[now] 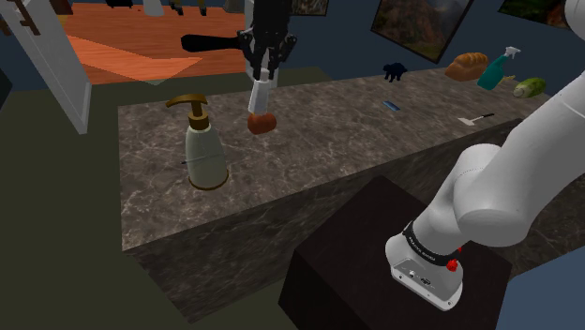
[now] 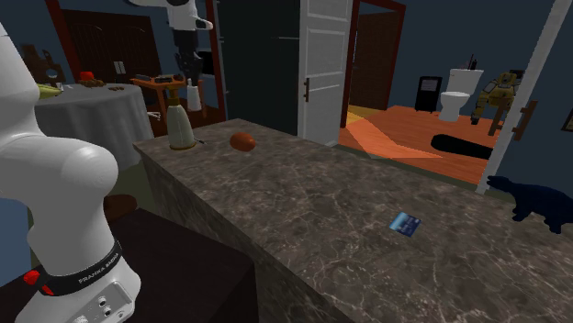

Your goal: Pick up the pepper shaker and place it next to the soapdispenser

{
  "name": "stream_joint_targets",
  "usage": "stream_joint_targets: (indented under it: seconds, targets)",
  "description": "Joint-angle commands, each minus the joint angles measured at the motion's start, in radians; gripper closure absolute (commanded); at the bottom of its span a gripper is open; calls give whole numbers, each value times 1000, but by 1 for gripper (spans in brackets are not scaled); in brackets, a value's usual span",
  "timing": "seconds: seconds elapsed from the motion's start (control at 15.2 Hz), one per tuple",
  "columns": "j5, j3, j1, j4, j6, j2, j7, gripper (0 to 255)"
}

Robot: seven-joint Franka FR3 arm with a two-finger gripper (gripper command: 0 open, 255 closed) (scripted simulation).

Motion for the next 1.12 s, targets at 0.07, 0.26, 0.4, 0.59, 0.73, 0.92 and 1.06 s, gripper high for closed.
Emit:
stream_joint_targets:
  seconds: [0.07,0.26,0.4,0.59,0.73,0.92,1.06]
  targets:
    - [1,-1,-1,-42,42,-1,-5,255]
    - [2,0,0,-81,82,1,-7,255]
    - [3,0,0,-106,109,3,-9,255]
    - [4,0,0,-141,149,8,-12,255]
    - [5,0,0,-163,175,12,-14,255]
    - [6,1,1,-195,215,20,-17,255]
    - [7,1,1,-215,241,26,-19,255]
